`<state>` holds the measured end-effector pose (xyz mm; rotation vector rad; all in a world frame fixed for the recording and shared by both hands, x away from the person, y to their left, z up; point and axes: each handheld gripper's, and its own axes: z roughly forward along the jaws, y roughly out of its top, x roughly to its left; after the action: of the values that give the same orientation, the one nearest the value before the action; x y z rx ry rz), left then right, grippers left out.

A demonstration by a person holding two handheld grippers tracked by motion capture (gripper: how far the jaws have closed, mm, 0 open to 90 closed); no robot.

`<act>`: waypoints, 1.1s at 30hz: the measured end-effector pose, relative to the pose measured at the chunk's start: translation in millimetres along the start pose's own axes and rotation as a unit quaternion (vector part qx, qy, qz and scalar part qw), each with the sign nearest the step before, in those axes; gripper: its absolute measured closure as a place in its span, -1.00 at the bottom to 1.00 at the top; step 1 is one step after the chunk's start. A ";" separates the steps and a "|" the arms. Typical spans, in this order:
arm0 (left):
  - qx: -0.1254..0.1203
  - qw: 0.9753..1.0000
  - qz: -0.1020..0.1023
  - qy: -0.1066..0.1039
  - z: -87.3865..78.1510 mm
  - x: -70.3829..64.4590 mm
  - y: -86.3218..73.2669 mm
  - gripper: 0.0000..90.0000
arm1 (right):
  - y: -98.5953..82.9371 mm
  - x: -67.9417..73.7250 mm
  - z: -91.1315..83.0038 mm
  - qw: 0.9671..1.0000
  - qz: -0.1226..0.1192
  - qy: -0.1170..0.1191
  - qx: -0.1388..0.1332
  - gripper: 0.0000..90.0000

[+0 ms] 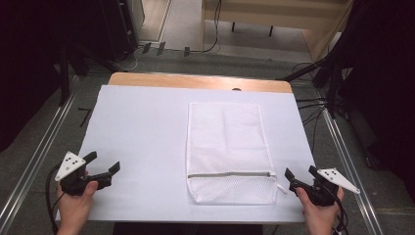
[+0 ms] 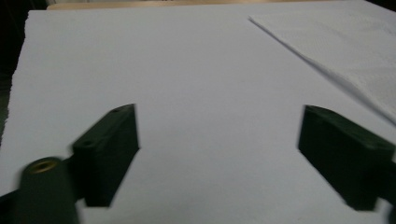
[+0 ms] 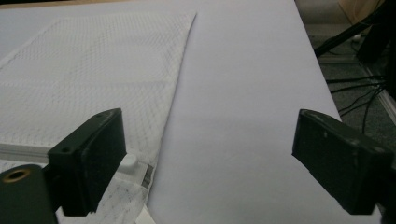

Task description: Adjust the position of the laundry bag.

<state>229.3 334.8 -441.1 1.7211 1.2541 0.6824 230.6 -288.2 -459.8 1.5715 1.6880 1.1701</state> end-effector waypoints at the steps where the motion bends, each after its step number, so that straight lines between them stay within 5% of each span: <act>1: 0.004 1.000 -0.002 0.004 2.5 -4.7 0.3 -0.56 | 0.2 0.4 -0.3 1.000 -0.001 -0.002 -0.003 -0.69; 4: 0.000 0.999 -0.025 -0.028 8.5 -18.6 3.0 -0.27 | 0.2 0.8 1.1 1.000 -0.002 -0.004 -0.001 -0.67; 11: 0.035 0.996 0.010 -0.088 42.8 -66.8 16.4 0.11 | 1.2 8.2 4.0 0.999 0.001 -0.040 0.001 -0.41; 16: 0.070 0.989 0.026 -0.124 73.4 -96.3 20.9 0.29 | -0.8 13.1 5.7 0.999 -0.010 -0.039 0.007 -0.33; 21: 0.097 0.985 0.031 -0.141 101.7 -120.1 24.0 0.34 | -1.7 10.6 6.5 0.999 -0.004 -0.037 0.007 -0.30; 30: 0.115 0.982 0.022 -0.151 129.4 -141.7 28.6 0.32 | -3.0 9.1 7.0 0.999 -0.001 -0.036 0.008 -0.27; 33: 0.117 0.982 0.025 -0.143 133.1 -146.6 31.0 0.29 | -3.0 8.9 7.6 0.999 -0.004 -0.033 0.006 -0.27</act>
<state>302.8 150.2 -467.0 1.9688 1.1261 0.3080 234.1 -277.6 -464.5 1.5928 1.6600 1.0944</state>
